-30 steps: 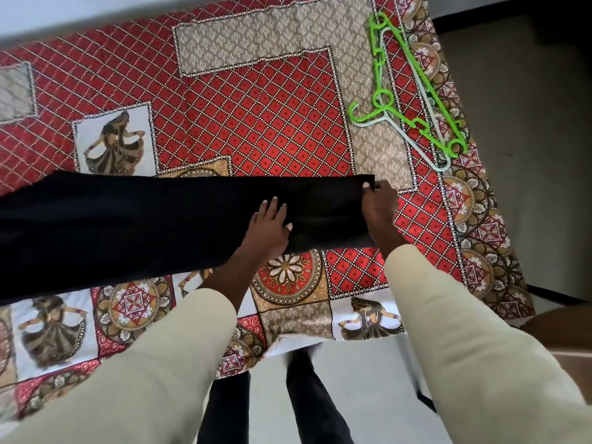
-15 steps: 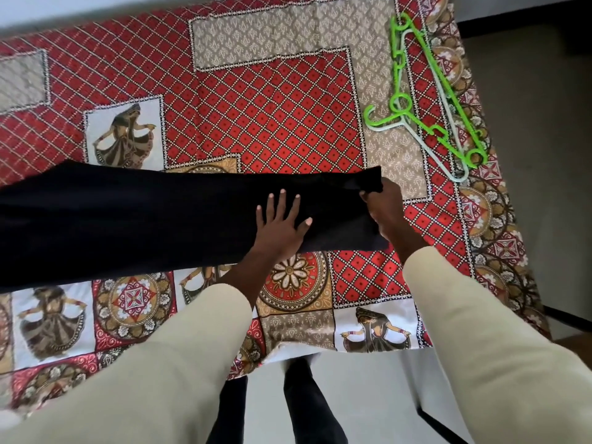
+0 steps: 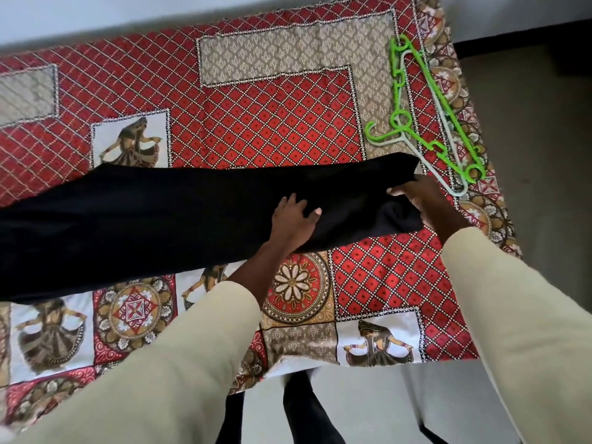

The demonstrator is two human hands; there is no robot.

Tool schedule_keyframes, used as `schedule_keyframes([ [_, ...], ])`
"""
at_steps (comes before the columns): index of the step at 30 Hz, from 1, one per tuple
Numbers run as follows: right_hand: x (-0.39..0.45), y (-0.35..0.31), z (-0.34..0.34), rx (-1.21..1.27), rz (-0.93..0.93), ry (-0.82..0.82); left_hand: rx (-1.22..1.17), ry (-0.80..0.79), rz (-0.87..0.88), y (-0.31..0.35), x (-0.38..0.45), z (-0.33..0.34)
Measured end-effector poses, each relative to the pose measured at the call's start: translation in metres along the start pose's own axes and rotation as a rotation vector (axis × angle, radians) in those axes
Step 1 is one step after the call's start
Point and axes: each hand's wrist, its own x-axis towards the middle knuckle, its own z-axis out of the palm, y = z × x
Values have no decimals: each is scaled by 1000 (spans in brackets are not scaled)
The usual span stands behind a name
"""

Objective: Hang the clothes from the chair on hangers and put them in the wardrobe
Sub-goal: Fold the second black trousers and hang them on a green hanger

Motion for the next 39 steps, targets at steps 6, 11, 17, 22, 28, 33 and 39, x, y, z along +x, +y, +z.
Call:
schedule_keyframes([
  [6,-106,-81,47,-298,-252,272,-1107,-153,-234,51,-25,-76],
  [11,-232,-137,152,-371,-487,26,-1348,-330,-112,20,-79,-184],
  [17,-343,-175,279,-438,-700,-659,-1056,-85,-383,-132,-126,-285],
  [22,-352,-162,391,-274,-651,-273,-1058,87,-554,-270,-132,-342],
  [28,-320,-135,491,-498,-581,-53,-1119,119,-644,-411,-136,-395],
  [33,-304,-121,548,-839,-495,-156,-971,143,-686,-534,-97,-387],
  [39,-308,-110,565,-906,-683,39,-641,304,-541,-549,-104,-365],
])
